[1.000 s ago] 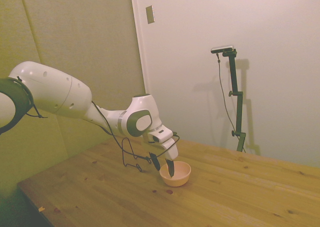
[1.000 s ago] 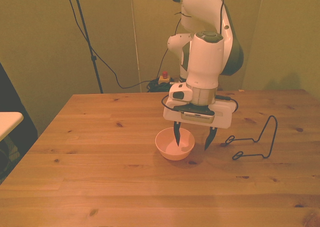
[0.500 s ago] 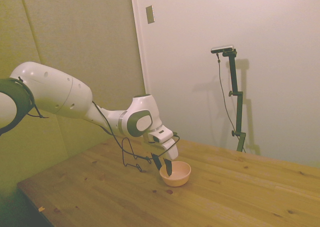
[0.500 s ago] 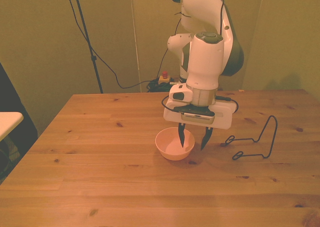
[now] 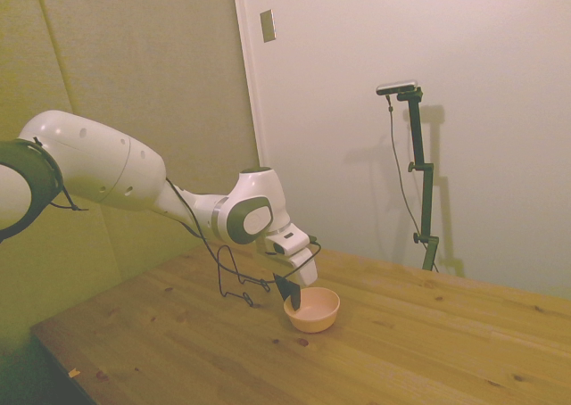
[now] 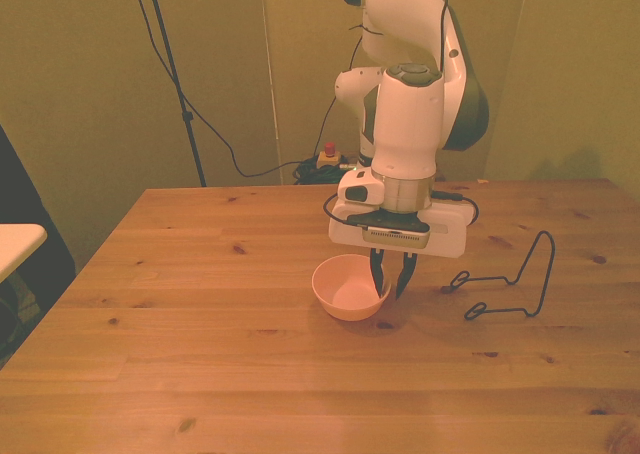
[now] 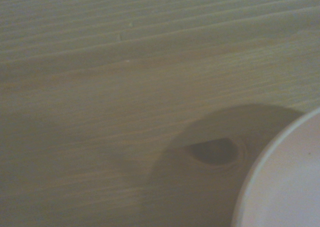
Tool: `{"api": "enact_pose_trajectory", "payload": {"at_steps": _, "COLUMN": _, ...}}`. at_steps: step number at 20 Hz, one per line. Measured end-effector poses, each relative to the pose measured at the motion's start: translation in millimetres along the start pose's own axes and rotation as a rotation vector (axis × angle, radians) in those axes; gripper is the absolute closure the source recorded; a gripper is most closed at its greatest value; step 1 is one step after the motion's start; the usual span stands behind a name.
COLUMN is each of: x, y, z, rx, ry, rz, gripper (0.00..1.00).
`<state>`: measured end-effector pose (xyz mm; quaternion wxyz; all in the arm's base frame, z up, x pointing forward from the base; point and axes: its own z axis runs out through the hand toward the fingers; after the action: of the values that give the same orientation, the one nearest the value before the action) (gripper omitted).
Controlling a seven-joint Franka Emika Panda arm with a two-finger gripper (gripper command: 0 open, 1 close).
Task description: Load the bowl
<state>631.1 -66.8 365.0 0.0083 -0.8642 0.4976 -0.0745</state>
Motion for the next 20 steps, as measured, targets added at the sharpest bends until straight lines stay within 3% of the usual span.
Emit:
{"api": "enact_pose_trajectory", "payload": {"at_steps": 9, "x": -16.3, "y": -23.9, "z": -60.0, "rx": 0.113, "ry": -0.113, "rz": -0.05, "gripper": 1.0}}
{"api": "enact_pose_trajectory", "payload": {"at_steps": 13, "x": -52.8, "y": -37.6, "z": -114.7, "rx": 0.198, "ry": -0.176, "rz": -0.095, "gripper": 1.0}}
{"api": "enact_pose_trajectory", "payload": {"at_steps": 14, "x": -70.1, "y": -34.3, "z": -147.4, "rx": 0.24, "ry": -0.207, "rz": -0.128, "gripper": 1.0}}
{"api": "enact_pose_trajectory", "payload": {"at_steps": 20, "x": -49.6, "y": -26.7, "z": -138.8, "rx": 0.35, "ry": -0.304, "rz": -0.127, "gripper": 1.0}}
